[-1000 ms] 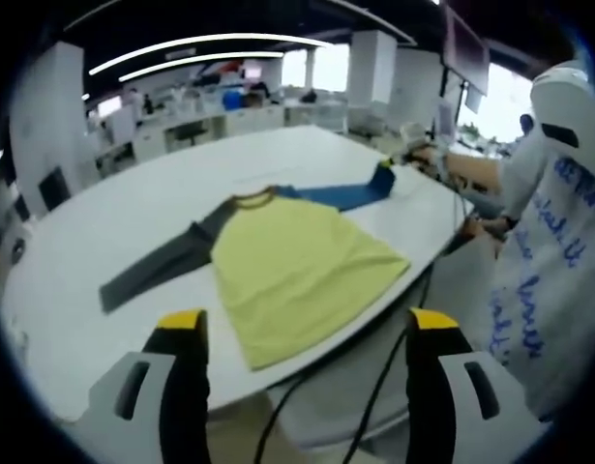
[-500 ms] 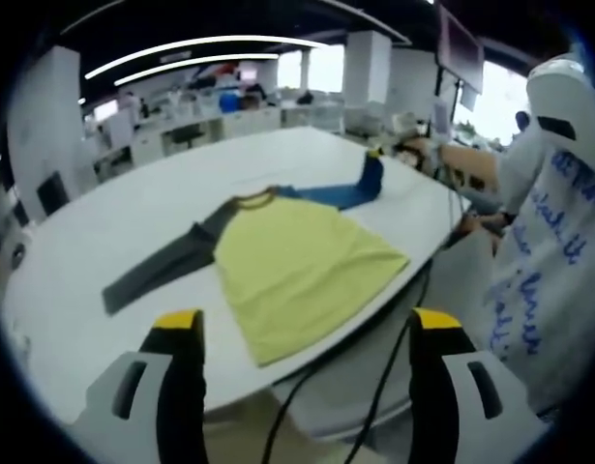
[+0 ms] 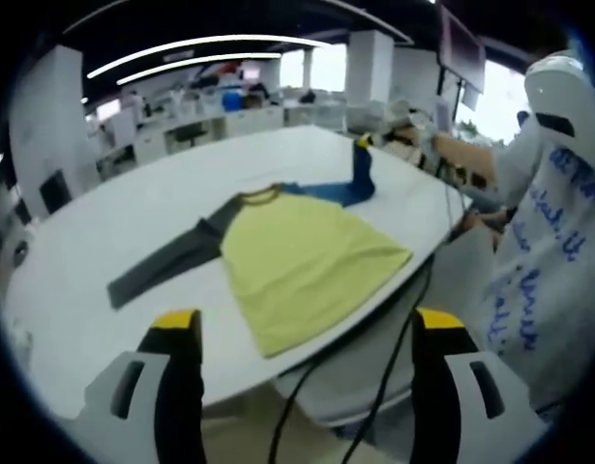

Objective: Fold the garment on the visible template until the final outline fits inside the template.

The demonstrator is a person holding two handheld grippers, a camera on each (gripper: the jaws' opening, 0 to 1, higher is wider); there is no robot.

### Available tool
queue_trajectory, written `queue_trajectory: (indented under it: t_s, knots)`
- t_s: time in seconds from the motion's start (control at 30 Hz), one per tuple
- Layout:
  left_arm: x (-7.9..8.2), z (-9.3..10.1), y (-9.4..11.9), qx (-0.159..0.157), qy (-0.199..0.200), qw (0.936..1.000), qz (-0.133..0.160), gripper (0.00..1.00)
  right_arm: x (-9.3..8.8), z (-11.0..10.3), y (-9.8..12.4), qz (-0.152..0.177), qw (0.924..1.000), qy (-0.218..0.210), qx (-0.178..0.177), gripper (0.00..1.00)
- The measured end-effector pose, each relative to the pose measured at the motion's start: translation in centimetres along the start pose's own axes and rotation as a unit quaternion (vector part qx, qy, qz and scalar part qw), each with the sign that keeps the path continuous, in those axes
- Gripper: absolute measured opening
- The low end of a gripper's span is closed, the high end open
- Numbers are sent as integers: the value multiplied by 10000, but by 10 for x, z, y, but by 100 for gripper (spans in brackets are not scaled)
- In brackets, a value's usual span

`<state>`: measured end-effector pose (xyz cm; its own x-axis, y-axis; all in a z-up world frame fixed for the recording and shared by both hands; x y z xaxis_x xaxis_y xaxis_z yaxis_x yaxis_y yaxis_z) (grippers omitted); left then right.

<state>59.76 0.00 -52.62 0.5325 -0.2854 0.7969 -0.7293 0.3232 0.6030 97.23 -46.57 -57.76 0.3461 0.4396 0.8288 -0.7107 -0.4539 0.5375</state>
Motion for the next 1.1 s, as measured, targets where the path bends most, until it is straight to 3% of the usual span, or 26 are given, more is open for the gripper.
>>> queue_trajectory:
  t_s: [0.47,1.1]
  knots:
    - [-2,-6,8,24,115,9998,132,86,45,-36,-24,292,9981,319,427,2]
    - [-9,-14,16,189,194,9995,140,86,77,-87,-64,451,9928,515,985,2]
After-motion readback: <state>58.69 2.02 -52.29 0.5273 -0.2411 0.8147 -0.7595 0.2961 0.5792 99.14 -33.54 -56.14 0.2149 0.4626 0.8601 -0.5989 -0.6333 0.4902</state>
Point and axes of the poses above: the point that each gripper's makers call its tool centre point, and the gripper's own axes: y roughly backward along the fingers, z roughly to its right, x roughly out of its top, the point moved 9 cm from there along y, roughly backward along the fingers, and after that the axes turned 7 degrees about x, right-handed, at the moved point
